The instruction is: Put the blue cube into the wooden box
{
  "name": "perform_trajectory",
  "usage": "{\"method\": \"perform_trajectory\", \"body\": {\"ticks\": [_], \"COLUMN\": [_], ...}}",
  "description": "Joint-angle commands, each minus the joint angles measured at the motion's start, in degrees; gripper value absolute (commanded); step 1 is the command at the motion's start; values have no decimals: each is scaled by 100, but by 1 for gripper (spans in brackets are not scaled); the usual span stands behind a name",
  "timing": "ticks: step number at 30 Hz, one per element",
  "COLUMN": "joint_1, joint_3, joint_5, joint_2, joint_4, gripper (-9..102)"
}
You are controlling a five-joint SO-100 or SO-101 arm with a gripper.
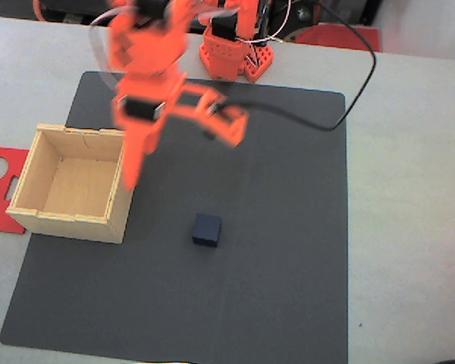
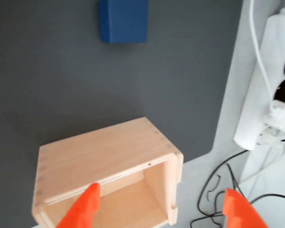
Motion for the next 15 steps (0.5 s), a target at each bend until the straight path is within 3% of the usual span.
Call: {"method": "perform_trajectory", "body": {"ticks": [1, 9, 15], "joint_1": [26, -800, -1740], "joint_3": [-2215, -2602, -2628], "joint_5": [-237, -1239, -976], "joint_2": [-1661, -1925, -1969], "joint_4": [677, 861, 1055], "gripper": [35, 36, 37]}}
